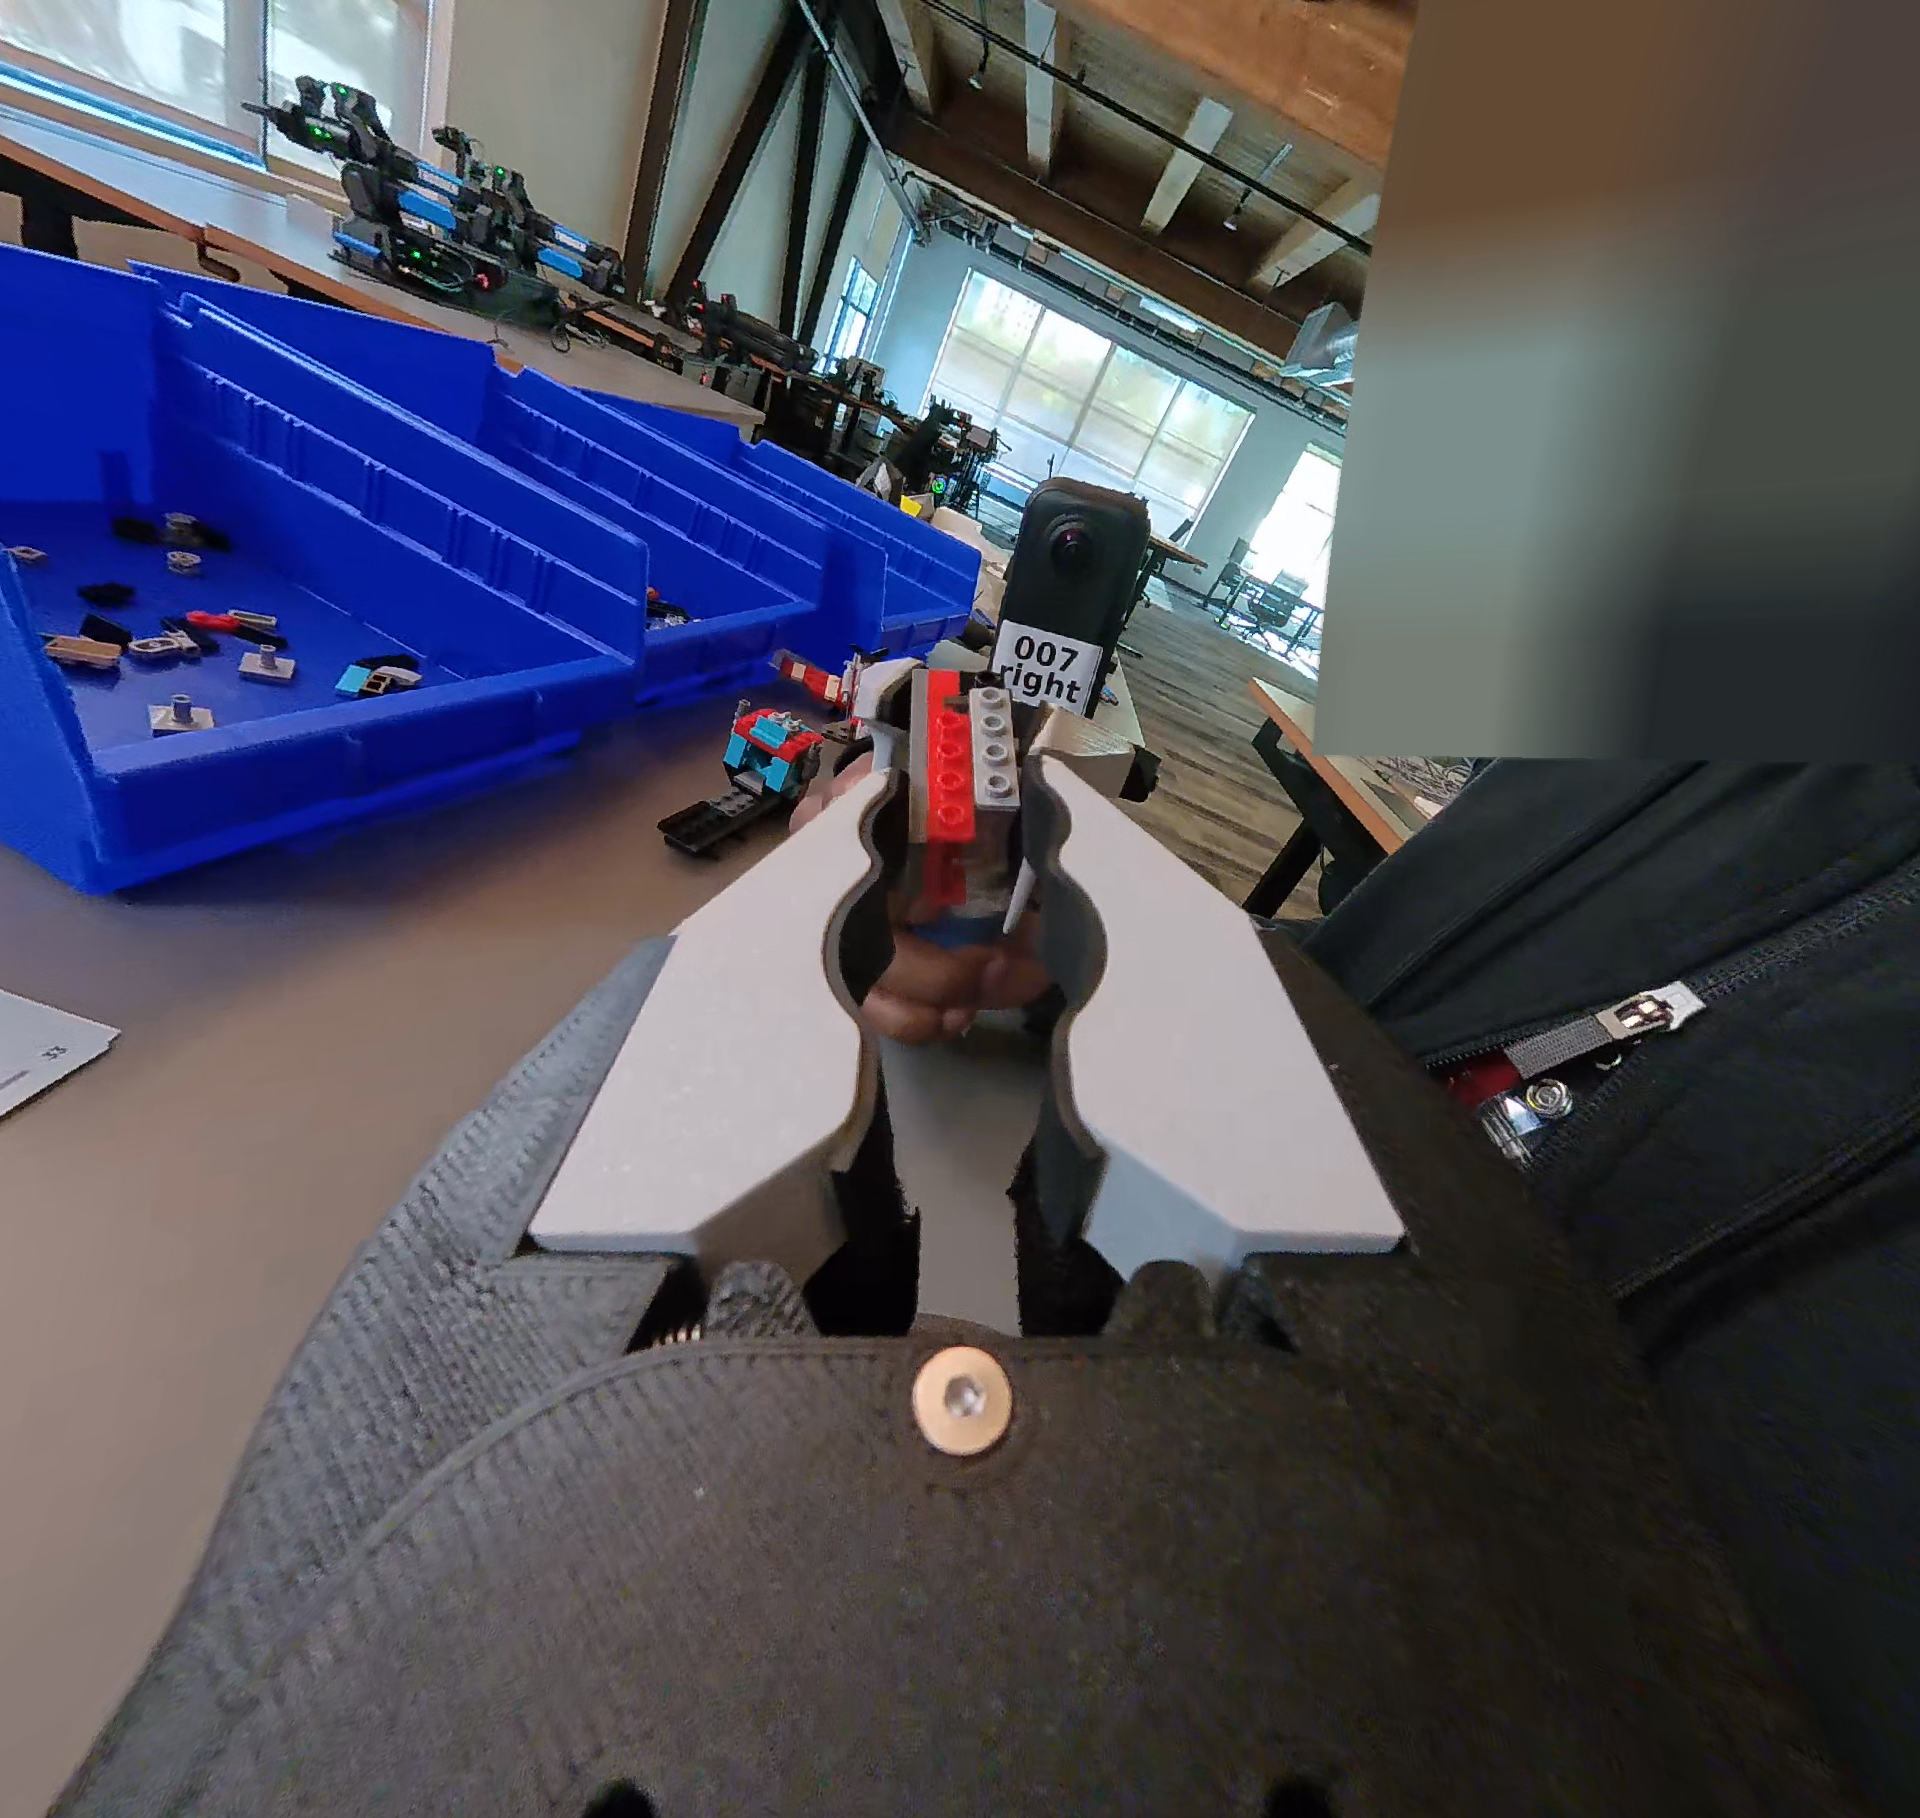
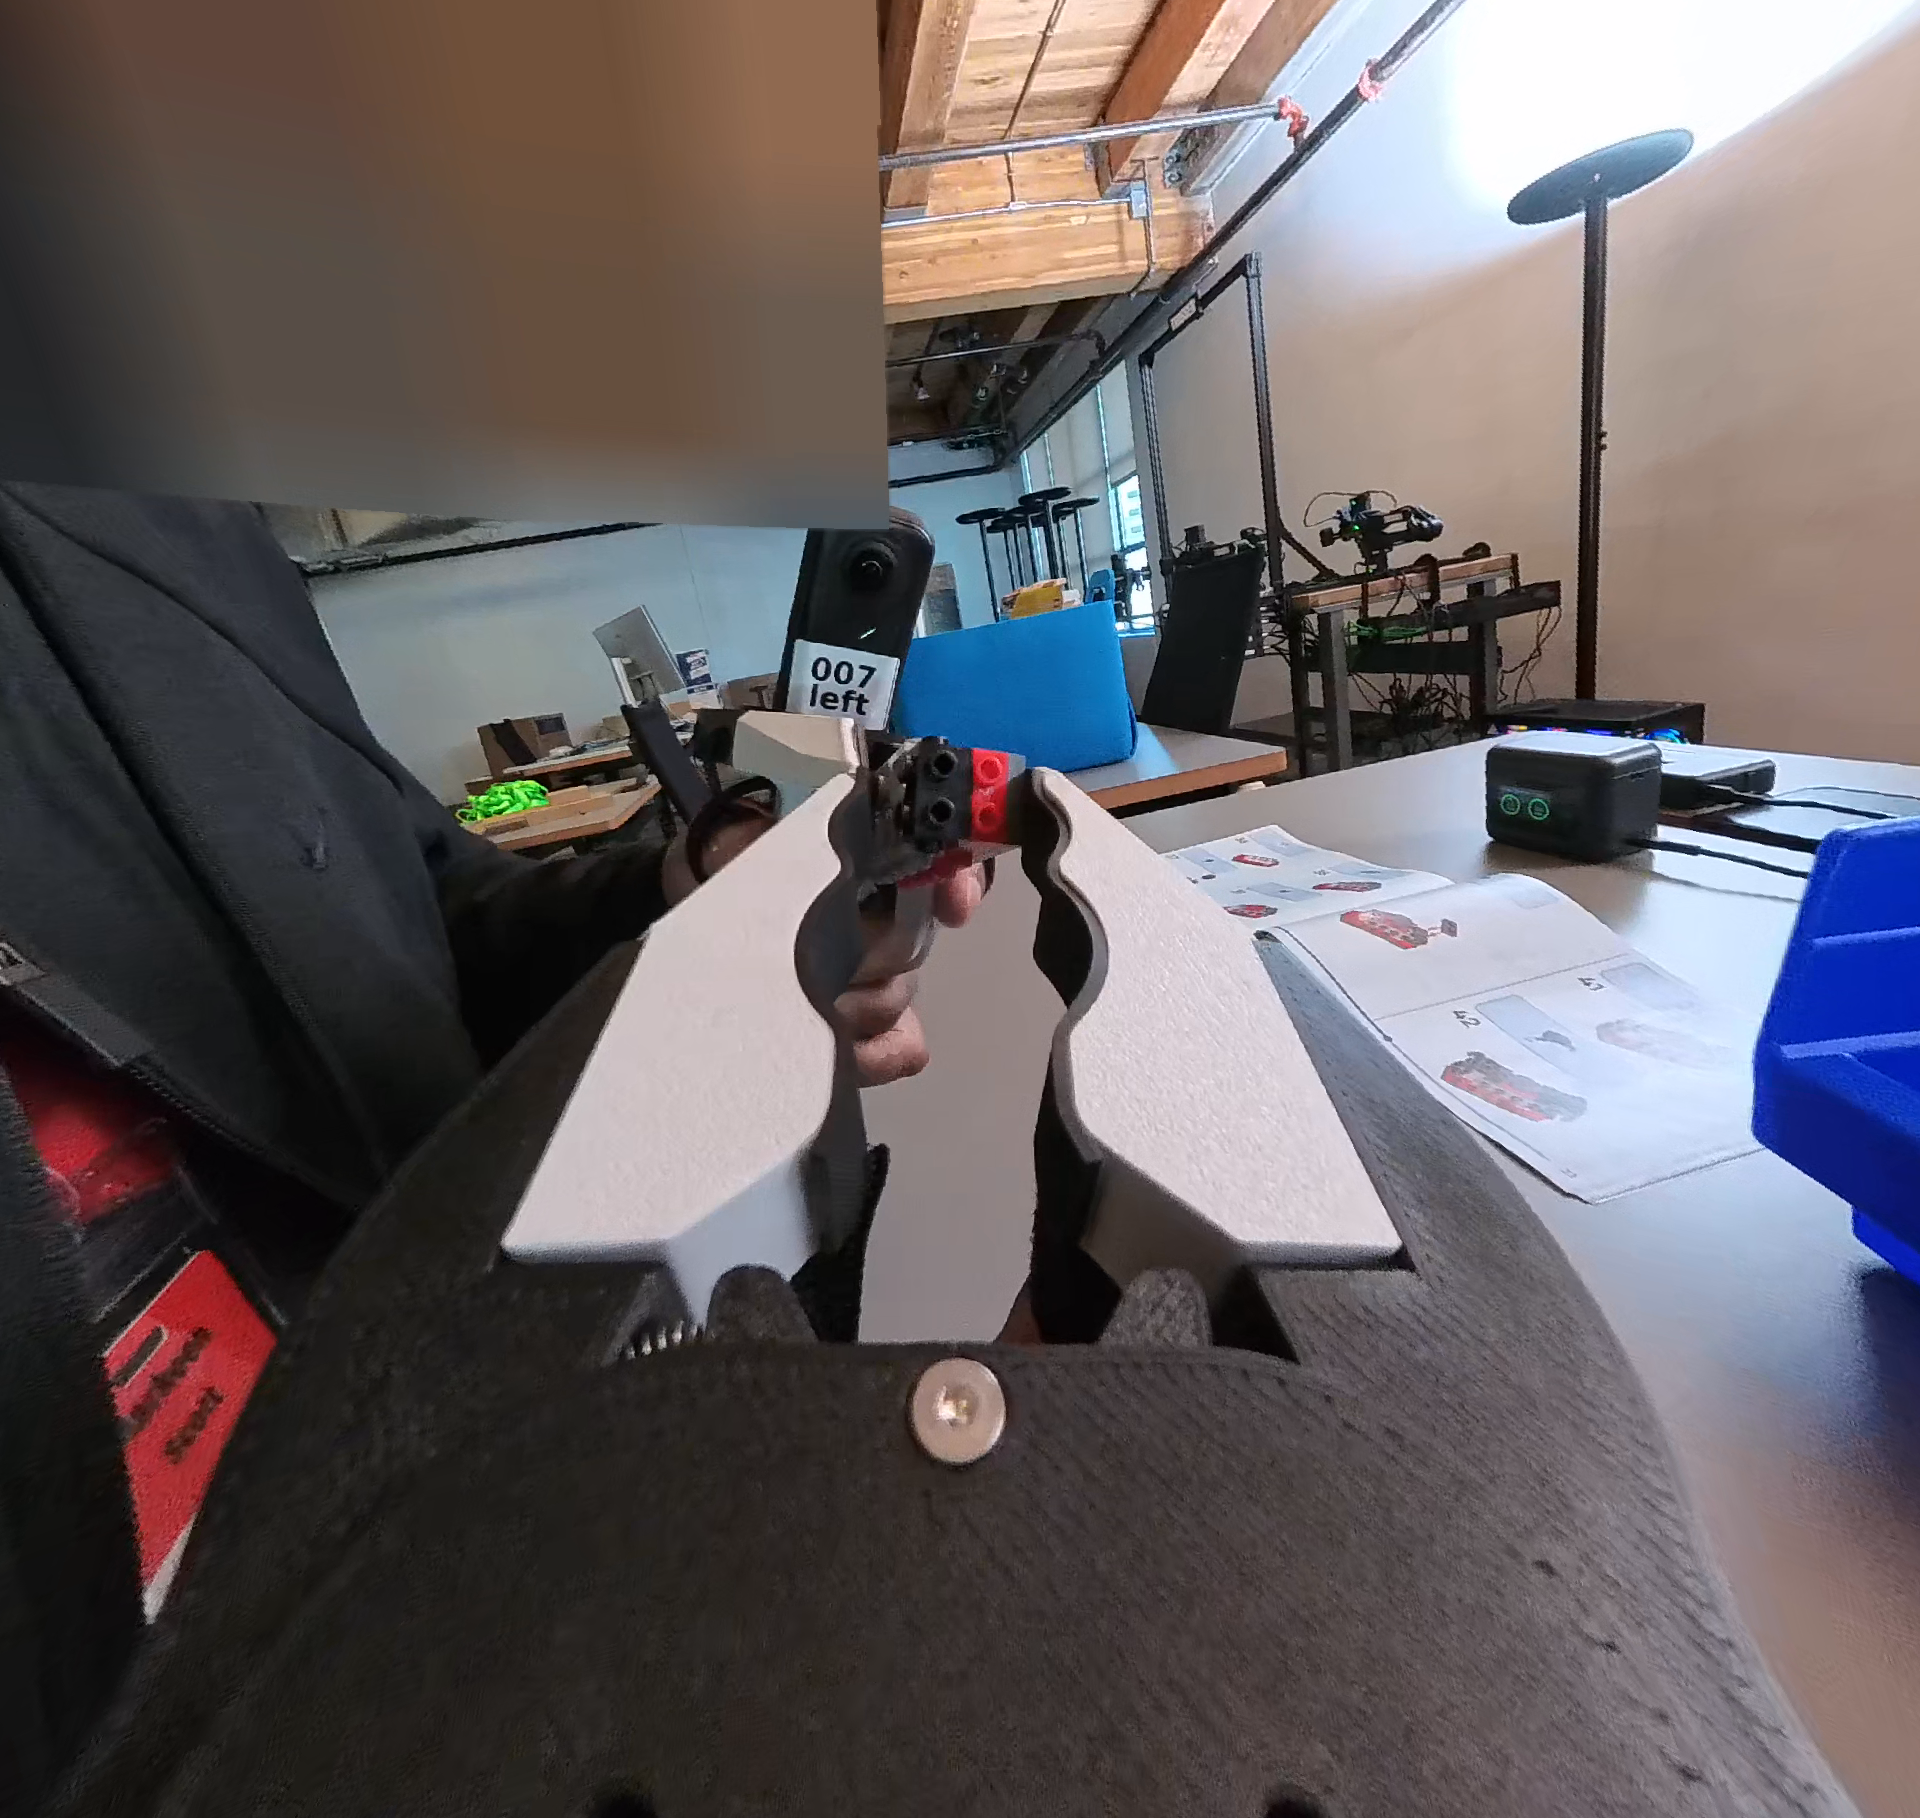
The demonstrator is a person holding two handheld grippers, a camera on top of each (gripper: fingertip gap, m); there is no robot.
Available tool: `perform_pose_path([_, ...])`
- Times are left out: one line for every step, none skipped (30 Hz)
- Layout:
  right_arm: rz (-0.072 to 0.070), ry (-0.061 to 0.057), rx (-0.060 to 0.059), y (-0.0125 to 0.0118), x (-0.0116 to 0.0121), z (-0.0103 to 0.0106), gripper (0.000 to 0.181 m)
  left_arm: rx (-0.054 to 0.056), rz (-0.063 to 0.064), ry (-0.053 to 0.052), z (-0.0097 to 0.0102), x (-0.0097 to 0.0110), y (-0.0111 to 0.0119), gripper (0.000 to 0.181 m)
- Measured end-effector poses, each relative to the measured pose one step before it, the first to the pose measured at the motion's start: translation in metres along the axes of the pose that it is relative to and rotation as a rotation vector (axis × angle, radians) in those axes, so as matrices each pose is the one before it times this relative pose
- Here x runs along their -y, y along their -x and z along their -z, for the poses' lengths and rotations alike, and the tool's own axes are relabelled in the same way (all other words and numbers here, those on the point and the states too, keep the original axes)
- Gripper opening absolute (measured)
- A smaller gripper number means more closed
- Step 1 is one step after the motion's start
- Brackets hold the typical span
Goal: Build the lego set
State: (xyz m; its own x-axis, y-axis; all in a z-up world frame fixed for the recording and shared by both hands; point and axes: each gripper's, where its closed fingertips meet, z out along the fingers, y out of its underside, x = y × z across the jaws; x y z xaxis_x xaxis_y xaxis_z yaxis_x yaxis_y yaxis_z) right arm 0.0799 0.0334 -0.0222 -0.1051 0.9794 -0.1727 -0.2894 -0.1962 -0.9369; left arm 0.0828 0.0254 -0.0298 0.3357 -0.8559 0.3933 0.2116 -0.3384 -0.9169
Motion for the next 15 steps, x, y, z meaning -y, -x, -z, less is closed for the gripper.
perform_pose_path([0.0004,-0.0017,0.0007,0.00033,0.00003,-0.0003,0.028,-0.0007,-0.0033,-0.0009,0.0003,0.00027,-0.00035,0.022])
perform_pose_path([-0.0009,-0.0021,0.0025,0.00047,0.00013,-0.00031,0.028,0.0007,-0.0074,0.001,0.00029,0.0001,-0.00043,0.022])
perform_pose_path([-0.0015,-0.0019,0.0013,0.00014,0.00007,-0.00016,0.029,0.0031,-0.0086,0.0018,0.00027,0.00022,-0.00023,0.022])
perform_pose_path([-0.0024,-0.002,0.0028,0.00033,0.00016,-0.00029,0.028,0.0008,-0.0072,0.0044,0.00021,0.00006,-0.00037,0.022])
perform_pose_path([-0.0013,-0.0004,0.0035,0.00046,-0.00005,-0.00008,0.029,-0.0009,-0.0039,0.0049,0.00019,-0.00004,-0.00039,0.022])
perform_pose_path([0.0018,0.0004,0.0005,0.00012,-0.00015,-0.00018,0.029,0.0001,-0.003,0.0048,0.00021,-0.00004,-0.00007,0.022])
perform_pose_path([0.0005,0.0006,-0.0007,-0.00015,-0.00015,-0.00015,0.029,0.0008,-0.0005,0.0033,0.00013,-0.00003,0.00018,0.022])
perform_pose_path([-0.0007,-0.0006,0.0016,0.00015,-0.00003,-0.0001,0.028,-0.0013,0.0004,0.0015,0.00001,0.00014,-0.00014,0.022])
perform_pose_path([0.0001,-0.0009,0.0005,-0.00003,0.00018,0.00004,0.028,-0.0006,-0.0003,0.0008,-0.00003,0.00014,0.00004,0.021])
perform_pose_path([-0.0003,-0.0003,-0.0009,-0.00021,0.00004,-0.00011,0.028,0.0009,0.0008,0.0006,-0.00004,0.00007,0.00021,0.022])
perform_pose_path([-0.0019,-0.0005,0.0001,-0.00036,0.00001,0.00015,0.028,0.0004,0.0025,0.0003,-0.00023,0.00007,0.00019,0.022])
perform_pose_path([-0.0013,-0.0005,0.0003,-0.00017,0.00014,-0.00002,0.028,-0.0005,0.0026,0.0007,-0.00014,0.00006,0.00018,0.022])
perform_pose_path([-0.0005,-0.0003,-0.0002,-0.00009,0.0,0.00011,0.028,-0.0001,0.0023,0.0009,-0.00009,0.00001,0.00017,0.022])
perform_pose_path([0.0005,0.0,-0.0007,-0.00023,0.00005,0.0001,0.028,0.0002,0.0029,0.0014,-0.00015,0.00001,0.0001,0.022])
perform_pose_path([0.0011,0.0003,-0.0006,-0.00019,-0.00013,0.00005,0.028,0.0001,0.0013,0.0022,-0.0001,-0.0001,0.0002,0.022])
